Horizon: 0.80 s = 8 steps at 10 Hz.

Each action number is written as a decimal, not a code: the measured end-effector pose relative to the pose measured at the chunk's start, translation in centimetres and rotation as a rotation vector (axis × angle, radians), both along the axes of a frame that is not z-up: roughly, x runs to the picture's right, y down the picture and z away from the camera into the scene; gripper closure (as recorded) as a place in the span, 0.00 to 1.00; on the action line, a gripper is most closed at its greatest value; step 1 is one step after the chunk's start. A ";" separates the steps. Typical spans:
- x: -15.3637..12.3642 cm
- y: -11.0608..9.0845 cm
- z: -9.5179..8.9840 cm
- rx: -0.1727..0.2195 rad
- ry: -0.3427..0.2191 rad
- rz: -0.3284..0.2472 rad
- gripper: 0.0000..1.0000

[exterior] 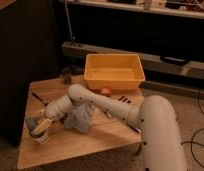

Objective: Place sponge in paper cup

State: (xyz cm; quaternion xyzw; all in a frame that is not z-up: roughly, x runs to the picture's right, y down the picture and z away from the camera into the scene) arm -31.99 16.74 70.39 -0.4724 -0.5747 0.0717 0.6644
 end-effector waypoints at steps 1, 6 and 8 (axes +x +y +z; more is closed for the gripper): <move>0.1 0.0 0.1 0.001 -0.003 -0.001 0.80; 0.1 -0.5 -0.3 0.012 -0.013 -0.005 0.28; -0.2 -0.3 -0.4 0.008 -0.020 -0.013 0.20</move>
